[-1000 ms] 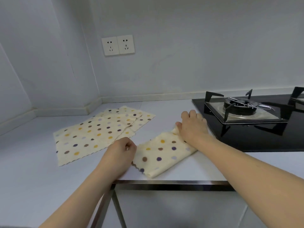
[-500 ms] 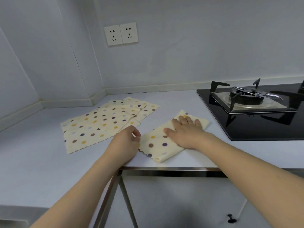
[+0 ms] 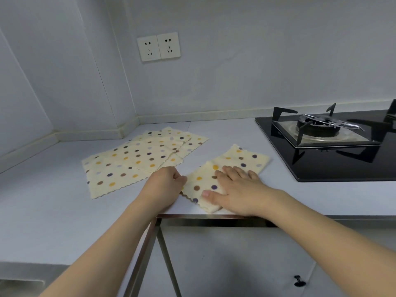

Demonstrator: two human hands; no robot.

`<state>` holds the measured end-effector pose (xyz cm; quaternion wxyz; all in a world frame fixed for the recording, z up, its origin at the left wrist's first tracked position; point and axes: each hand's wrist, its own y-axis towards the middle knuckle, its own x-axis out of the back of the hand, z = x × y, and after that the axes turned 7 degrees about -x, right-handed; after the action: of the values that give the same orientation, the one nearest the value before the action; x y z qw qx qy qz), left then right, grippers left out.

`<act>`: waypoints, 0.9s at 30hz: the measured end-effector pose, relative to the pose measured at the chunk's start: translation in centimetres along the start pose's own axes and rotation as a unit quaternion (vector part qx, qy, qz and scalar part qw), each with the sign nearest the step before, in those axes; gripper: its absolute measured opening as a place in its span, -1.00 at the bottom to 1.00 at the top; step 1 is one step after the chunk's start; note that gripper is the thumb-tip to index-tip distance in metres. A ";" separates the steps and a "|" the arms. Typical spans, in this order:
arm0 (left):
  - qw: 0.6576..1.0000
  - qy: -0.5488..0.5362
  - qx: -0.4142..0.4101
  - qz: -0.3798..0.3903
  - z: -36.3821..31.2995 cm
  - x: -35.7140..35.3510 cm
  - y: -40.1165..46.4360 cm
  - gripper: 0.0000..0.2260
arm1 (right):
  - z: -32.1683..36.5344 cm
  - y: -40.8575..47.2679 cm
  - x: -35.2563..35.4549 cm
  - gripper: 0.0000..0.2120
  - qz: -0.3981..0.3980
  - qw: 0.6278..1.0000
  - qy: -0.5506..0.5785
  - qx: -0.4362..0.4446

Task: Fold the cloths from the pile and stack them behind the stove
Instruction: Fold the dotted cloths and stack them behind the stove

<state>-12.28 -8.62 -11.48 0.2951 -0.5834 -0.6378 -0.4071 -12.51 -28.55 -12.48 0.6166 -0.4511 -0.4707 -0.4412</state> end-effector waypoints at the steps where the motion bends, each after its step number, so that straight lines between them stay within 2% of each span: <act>1: 1.000 0.006 -0.003 0.001 0.0 0.0 0.0 -0.74 | -0.4 0.3 0.5 -0.21 -0.009 1.000 0.023 -0.010; 4: 1.000 0.026 -0.009 0.003 0.0 0.1 0.0 -0.73 | -2.4 1.5 0.8 -0.28 -0.038 0.996 0.051 -0.068; 9: 0.998 0.067 -0.016 0.000 0.1 0.0 0.1 -0.72 | -3.7 3.3 0.6 -0.29 -0.039 0.988 -0.061 -0.136; 12: 0.996 0.083 -0.015 0.005 0.2 -0.1 0.1 -0.71 | -2.5 4.4 2.3 -0.39 -0.060 0.975 -0.107 -0.184; 15: 0.998 0.065 -0.017 0.010 0.4 -0.2 0.2 -0.67 | -1.7 5.8 2.9 -0.46 -0.138 0.978 -0.079 -0.135; 17: 0.999 0.040 -0.012 0.009 0.5 -0.1 0.2 -0.67 | -1.9 6.9 2.5 -0.43 -0.100 0.989 -0.054 -0.091; 19: 1.000 0.028 -0.005 0.005 0.6 0.0 0.3 -0.68 | -2.4 7.6 1.7 -0.37 -0.030 0.994 -0.015 -0.106; 20: 0.999 0.033 -0.003 0.005 0.6 0.0 0.4 -0.69 | -2.7 7.8 1.3 -0.33 -0.022 0.993 -0.003 -0.119; 23: 0.996 0.085 -0.002 0.008 0.5 -0.1 0.4 -0.71 | -2.8 8.1 0.7 -0.28 -0.046 0.988 0.010 -0.146; 27: 0.994 0.110 -0.008 0.016 0.5 -0.3 0.2 -0.71 | -2.8 8.9 1.7 -0.41 -0.086 0.981 0.020 -0.171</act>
<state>-11.96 -8.35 -11.96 0.3651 -0.5474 -0.5891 -0.4691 -3.12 -29.66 -12.46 0.4997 -0.4988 -0.4127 -0.5755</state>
